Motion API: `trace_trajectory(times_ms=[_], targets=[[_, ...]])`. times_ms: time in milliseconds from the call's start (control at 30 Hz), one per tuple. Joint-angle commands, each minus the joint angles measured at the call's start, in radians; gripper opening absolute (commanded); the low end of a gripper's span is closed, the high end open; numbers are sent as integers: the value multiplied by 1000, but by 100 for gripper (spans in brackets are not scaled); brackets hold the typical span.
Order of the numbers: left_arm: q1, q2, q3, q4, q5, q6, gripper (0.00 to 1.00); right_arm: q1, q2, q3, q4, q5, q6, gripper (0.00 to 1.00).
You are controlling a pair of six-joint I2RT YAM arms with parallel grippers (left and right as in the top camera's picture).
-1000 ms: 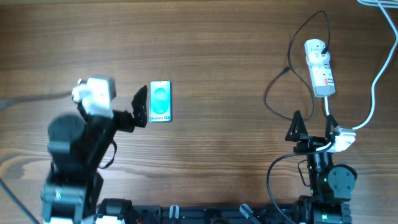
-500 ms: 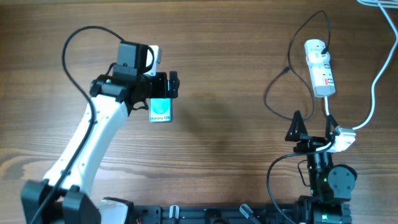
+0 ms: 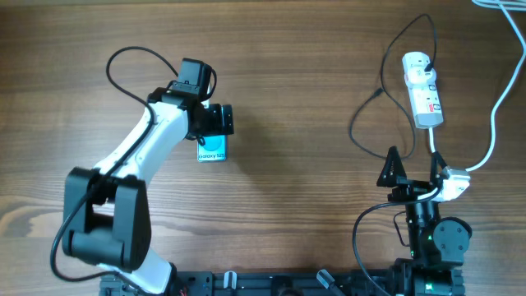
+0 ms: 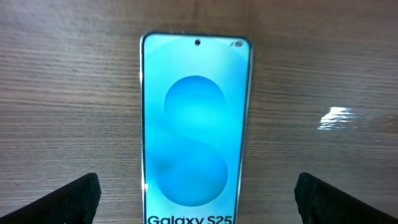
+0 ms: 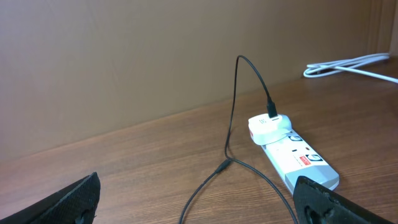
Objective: Plug charger to phone and switch on socket
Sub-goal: 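Reach the left gripper to the phone and grasp it, then lift the phone with the left gripper and tilt it upright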
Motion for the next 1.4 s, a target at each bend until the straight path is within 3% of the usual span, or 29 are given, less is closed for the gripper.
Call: trace_trajectory(times_ms=[0, 400, 433, 500, 667, 733, 1033, 1367], targets=[[3, 50, 1, 3, -18, -24, 100, 2, -5, -1, 3, 14, -16, 100], [2, 211, 1, 14, -18, -23, 99, 2, -5, -1, 3, 14, -17, 100], [2, 219, 1, 13, -18, -23, 95, 2, -5, -1, 3, 14, -16, 100], [2, 228, 0, 6, -17, -20, 75, 2, -5, -1, 3, 14, -16, 100], [2, 227, 1, -13, -17, -21, 56, 2, -5, -1, 3, 14, -16, 100], [2, 227, 1, -16, -17, -21, 53, 2, -5, -1, 3, 14, -16, 100], [3, 210, 23, -36, -17, -20, 49, 2, -5, -1, 3, 14, -17, 100], [3, 189, 269, -233, -17, -20, 48, 2, -5, -1, 3, 14, -16, 100]])
